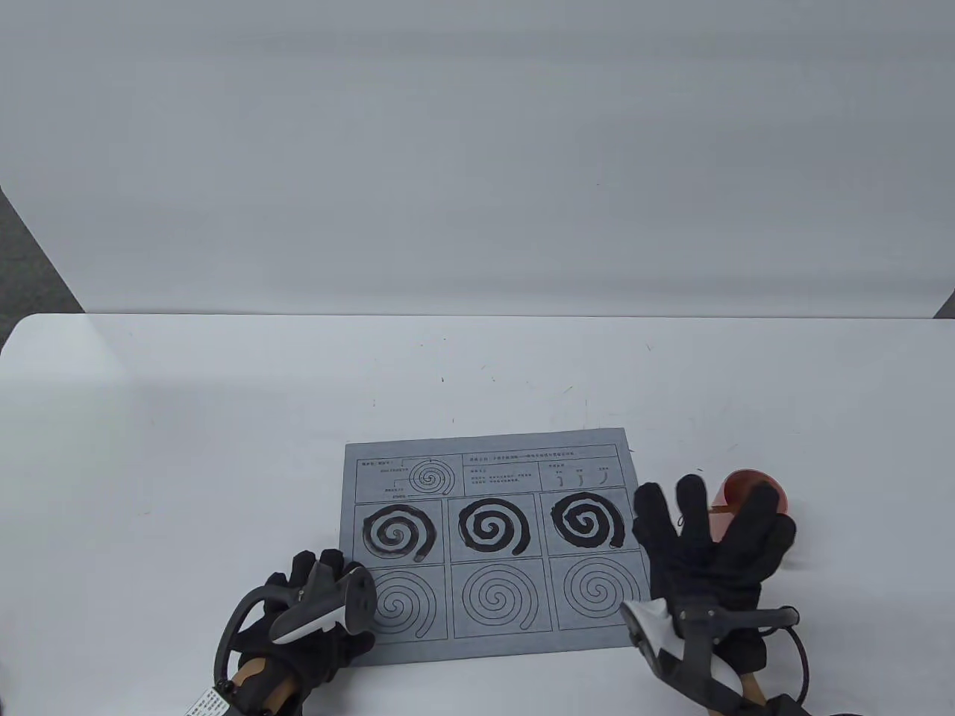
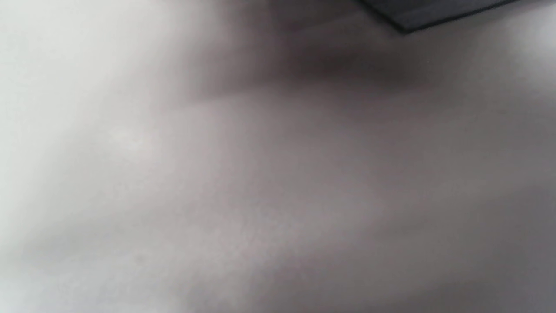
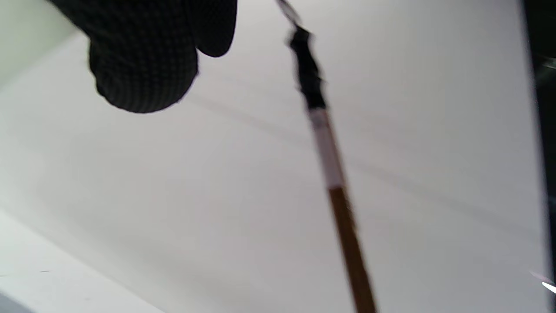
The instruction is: Trace patterns on water writing practice cloth with Chinese brush
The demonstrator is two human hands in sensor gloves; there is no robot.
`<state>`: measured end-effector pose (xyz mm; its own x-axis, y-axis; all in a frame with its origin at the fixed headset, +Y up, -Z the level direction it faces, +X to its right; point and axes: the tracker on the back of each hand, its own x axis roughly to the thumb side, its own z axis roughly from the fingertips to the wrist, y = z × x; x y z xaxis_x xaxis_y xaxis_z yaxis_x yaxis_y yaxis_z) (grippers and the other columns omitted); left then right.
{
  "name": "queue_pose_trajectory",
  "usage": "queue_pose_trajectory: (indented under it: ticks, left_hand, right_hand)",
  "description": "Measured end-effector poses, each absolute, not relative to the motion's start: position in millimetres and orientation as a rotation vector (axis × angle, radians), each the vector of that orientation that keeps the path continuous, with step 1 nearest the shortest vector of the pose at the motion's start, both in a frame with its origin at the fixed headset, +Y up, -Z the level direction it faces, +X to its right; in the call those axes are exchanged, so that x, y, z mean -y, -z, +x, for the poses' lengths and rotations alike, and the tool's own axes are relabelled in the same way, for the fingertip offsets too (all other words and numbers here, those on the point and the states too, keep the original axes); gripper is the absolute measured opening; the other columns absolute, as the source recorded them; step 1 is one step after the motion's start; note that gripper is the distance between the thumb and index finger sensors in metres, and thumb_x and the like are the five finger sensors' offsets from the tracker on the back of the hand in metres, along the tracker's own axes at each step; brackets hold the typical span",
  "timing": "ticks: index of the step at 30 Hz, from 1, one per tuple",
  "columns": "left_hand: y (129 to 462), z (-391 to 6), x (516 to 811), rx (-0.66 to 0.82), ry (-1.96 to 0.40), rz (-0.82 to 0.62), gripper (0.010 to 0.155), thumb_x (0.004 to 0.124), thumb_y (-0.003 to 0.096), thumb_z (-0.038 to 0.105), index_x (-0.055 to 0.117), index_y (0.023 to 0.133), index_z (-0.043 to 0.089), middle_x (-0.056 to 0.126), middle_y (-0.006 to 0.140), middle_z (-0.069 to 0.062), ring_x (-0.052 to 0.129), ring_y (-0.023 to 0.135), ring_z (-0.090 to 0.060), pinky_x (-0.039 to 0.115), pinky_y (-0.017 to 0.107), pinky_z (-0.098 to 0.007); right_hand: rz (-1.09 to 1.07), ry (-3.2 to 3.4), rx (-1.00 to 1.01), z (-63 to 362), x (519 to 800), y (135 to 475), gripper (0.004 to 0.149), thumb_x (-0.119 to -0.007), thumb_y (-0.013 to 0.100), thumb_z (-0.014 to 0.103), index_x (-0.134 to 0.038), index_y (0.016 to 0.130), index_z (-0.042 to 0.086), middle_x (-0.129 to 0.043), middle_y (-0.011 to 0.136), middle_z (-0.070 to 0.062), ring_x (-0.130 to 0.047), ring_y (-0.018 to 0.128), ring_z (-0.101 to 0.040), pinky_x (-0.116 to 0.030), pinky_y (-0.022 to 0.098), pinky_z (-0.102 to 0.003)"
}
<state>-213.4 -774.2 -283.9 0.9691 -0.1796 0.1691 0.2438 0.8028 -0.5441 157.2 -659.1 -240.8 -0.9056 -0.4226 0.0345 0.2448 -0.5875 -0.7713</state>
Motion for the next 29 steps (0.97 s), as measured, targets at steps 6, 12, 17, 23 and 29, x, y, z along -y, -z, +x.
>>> queue_pose_trajectory:
  ticks: [6, 12, 17, 23, 29]
  left_hand:
    - [282, -220, 764, 0.071, 0.27, -0.56, 0.092, 0.05, 0.0376, 0.064, -0.003, 0.106, 0.034, -0.013, 0.112, -0.006, -0.002, 0.109, -0.045, 0.021, 0.078, -0.07]
    - [270, -225, 728, 0.019, 0.283, -0.254, 0.095, 0.049, 0.0356, 0.066, -0.012, 0.102, 0.036, -0.023, 0.108, -0.003, -0.014, 0.106, -0.045, 0.012, 0.076, -0.073]
    - [260, -218, 715, 0.01, 0.328, -0.085, 0.095, 0.049, 0.0357, 0.066, -0.013, 0.102, 0.037, -0.023, 0.108, -0.001, -0.016, 0.105, -0.046, 0.01, 0.075, -0.074]
    - [260, -213, 719, 0.035, 0.346, -0.1, 0.095, 0.049, 0.0364, 0.066, -0.012, 0.102, 0.036, -0.022, 0.108, -0.001, -0.016, 0.105, -0.045, 0.01, 0.075, -0.074]
    - [259, -213, 721, 0.05, 0.339, -0.149, 0.094, 0.05, 0.0373, 0.065, -0.01, 0.104, 0.035, -0.021, 0.109, -0.002, -0.015, 0.106, -0.045, 0.011, 0.075, -0.074]
  right_hand:
    - [-0.46, 2.685, -0.956, 132, 669, 238, 0.089, -0.09, 0.041, 0.055, -0.028, 0.103, 0.041, -0.001, 0.111, -0.01, -0.048, 0.093, -0.068, -0.05, 0.062, -0.079]
    - [-0.509, 2.91, -0.726, 139, 684, 254, 0.096, -0.081, 0.045, 0.058, -0.013, 0.107, 0.028, 0.008, 0.11, -0.01, -0.02, 0.099, -0.064, -0.028, 0.068, -0.077]
    - [-0.462, 2.974, -0.654, 148, 693, 265, 0.097, -0.079, 0.047, 0.056, -0.012, 0.107, 0.018, 0.009, 0.109, -0.012, -0.017, 0.098, -0.064, -0.026, 0.067, -0.077]
    - [-0.413, 3.035, -0.609, 155, 700, 274, 0.093, -0.078, 0.048, 0.053, -0.017, 0.107, 0.015, 0.006, 0.109, -0.013, -0.019, 0.098, -0.06, -0.029, 0.067, -0.076]
    - [-0.392, 3.093, -0.456, 155, 711, 282, 0.089, -0.077, 0.049, 0.053, -0.023, 0.108, 0.012, 0.004, 0.11, -0.015, -0.02, 0.099, -0.058, -0.03, 0.067, -0.076]
